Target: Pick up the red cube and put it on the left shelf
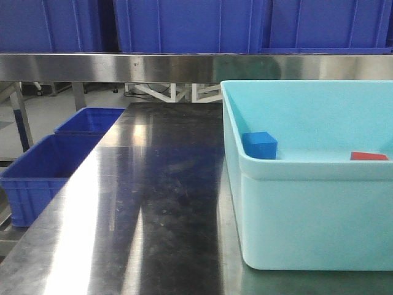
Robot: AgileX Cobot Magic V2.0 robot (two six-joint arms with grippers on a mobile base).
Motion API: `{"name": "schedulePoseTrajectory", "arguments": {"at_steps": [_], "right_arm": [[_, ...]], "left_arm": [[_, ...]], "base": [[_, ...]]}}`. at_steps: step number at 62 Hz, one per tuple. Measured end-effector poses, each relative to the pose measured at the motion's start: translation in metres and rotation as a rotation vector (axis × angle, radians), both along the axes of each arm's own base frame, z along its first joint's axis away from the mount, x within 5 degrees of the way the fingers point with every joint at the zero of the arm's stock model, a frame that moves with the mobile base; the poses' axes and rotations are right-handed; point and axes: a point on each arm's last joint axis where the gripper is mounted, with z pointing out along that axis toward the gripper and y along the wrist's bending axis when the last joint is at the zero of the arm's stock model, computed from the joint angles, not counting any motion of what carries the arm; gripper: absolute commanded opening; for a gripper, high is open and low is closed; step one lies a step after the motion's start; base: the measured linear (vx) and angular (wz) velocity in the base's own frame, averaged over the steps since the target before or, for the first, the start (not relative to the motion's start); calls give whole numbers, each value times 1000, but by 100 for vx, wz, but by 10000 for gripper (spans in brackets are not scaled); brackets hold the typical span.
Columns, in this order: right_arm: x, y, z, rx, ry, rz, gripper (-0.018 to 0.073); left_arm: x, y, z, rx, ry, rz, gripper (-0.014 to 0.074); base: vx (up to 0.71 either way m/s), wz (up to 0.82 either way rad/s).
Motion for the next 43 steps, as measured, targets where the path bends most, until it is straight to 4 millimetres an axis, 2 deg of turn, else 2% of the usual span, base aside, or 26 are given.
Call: {"name": "schedulePoseTrajectory", "arguments": {"at_steps": [43], "right_arm": [[0,0,0,0,0,0,51]], "left_arm": [[0,0,0,0,0,0,106]], "base": [[0,0]]}}
